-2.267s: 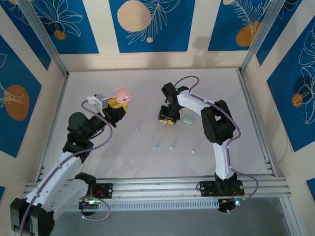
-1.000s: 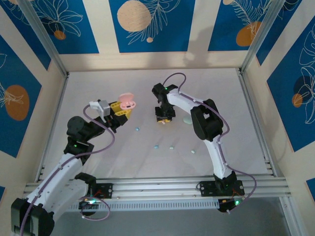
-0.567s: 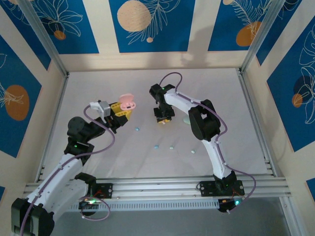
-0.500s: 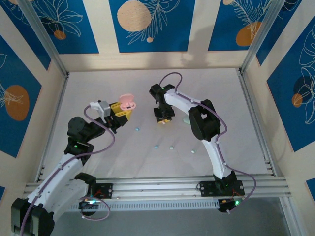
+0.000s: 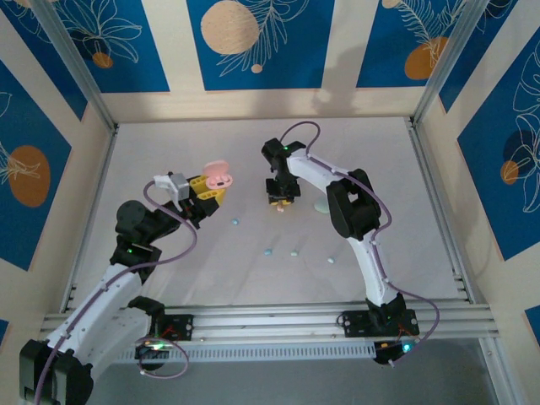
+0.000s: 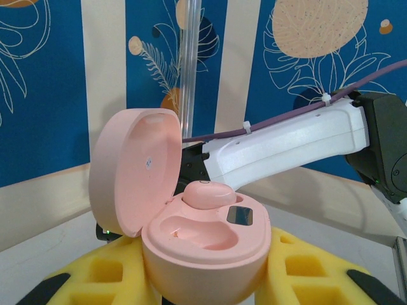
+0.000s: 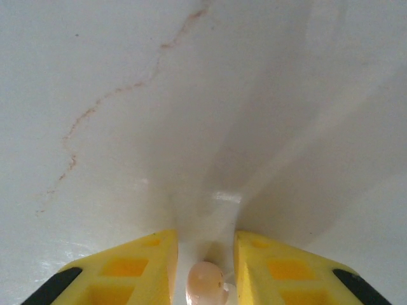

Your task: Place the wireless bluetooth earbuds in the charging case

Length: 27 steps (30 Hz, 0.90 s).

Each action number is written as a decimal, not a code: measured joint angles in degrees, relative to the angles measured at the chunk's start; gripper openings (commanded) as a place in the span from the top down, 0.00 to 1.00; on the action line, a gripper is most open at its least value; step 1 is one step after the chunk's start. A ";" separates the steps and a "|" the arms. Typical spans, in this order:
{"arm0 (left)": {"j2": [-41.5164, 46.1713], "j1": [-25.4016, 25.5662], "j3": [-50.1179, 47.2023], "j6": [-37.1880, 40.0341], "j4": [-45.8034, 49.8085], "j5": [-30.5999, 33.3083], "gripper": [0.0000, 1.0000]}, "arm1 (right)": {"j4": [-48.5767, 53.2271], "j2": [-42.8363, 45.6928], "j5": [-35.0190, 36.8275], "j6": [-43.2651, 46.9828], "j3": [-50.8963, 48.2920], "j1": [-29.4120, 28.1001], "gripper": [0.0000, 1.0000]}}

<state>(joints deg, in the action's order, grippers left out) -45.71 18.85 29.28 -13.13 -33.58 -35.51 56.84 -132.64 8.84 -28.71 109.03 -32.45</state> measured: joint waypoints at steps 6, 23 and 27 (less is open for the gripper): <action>-0.02 0.00 0.00 0.00 0.00 0.04 0.74 | 0.31 -0.02 0.44 1.33 0.09 -0.26 0.70; -0.20 0.00 0.00 -0.42 0.00 0.20 0.74 | 2.99 -0.72 3.54 3.26 1.16 -2.05 0.78; -0.09 0.00 0.00 -0.42 0.11 0.31 0.74 | 3.19 -0.66 3.87 3.30 1.16 -2.05 0.84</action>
<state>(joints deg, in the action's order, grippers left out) -45.80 18.85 29.28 -13.54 -33.47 -35.20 60.03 -133.29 12.71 -25.41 110.19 -34.50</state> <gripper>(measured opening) 0.327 0.165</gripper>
